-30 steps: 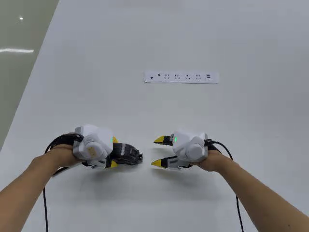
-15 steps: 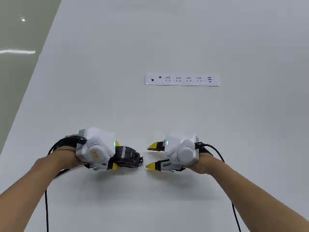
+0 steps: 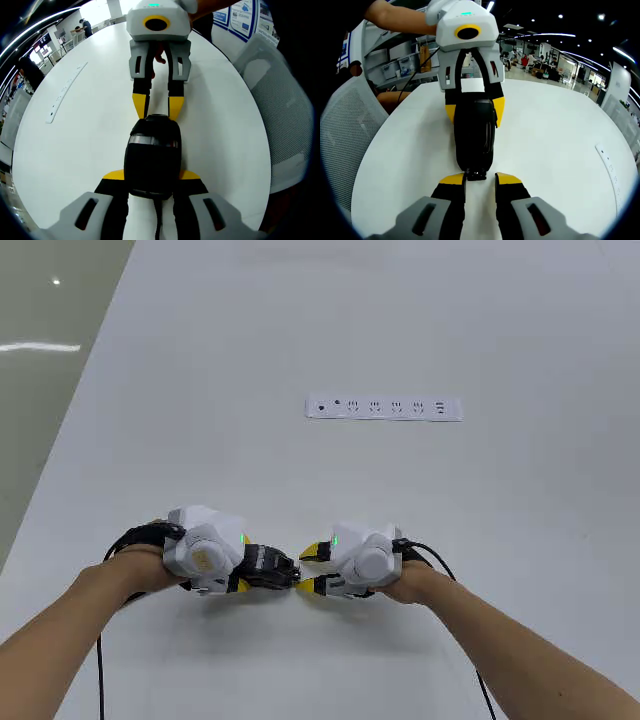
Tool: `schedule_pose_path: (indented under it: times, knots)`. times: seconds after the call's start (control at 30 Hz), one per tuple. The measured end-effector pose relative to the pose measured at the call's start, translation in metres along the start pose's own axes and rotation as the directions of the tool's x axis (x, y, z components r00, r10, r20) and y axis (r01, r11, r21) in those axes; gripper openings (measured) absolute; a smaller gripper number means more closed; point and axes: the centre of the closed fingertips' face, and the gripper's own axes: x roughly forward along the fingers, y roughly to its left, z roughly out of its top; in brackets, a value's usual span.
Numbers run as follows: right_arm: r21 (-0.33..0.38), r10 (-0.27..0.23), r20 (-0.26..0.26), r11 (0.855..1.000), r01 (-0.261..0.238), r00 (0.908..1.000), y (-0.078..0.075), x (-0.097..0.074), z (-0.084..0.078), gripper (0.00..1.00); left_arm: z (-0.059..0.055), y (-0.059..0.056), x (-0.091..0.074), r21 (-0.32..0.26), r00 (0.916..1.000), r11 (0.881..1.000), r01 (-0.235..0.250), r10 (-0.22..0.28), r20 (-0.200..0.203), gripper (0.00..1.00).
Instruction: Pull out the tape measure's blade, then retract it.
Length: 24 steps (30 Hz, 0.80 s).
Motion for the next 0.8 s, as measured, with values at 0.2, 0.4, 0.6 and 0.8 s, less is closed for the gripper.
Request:
schedule_pose_path:
  times: [0.2,0.4,0.6,0.8]
  knots:
    - [-0.008,0.033,-0.017,0.999,-0.033,0.9993,0.0044,0.0041,0.0002,0.18,-0.0012,0.0006,-0.0006,0.000,1.0000,1.000,0.001,-0.001,0.001,0.29]
    - [-0.007,0.051,-0.021,0.999,-0.051,0.9985,0.0048,0.0040,-0.0004,0.17,-0.0022,0.0018,-0.0002,0.004,1.0000,1.000,-0.005,0.005,0.006,0.29]
    - [0.023,0.055,-0.027,0.998,-0.055,0.9981,0.0040,0.0052,-0.0019,0.14,-0.0002,0.0009,-0.0012,-0.014,0.9994,1.000,-0.025,0.025,0.024,0.29]
    - [-0.011,0.073,-0.041,0.997,-0.074,0.9965,0.0068,0.0046,-0.0016,0.12,-0.0030,0.0022,0.0003,-0.021,0.9996,1.000,-0.018,0.018,0.023,0.28]
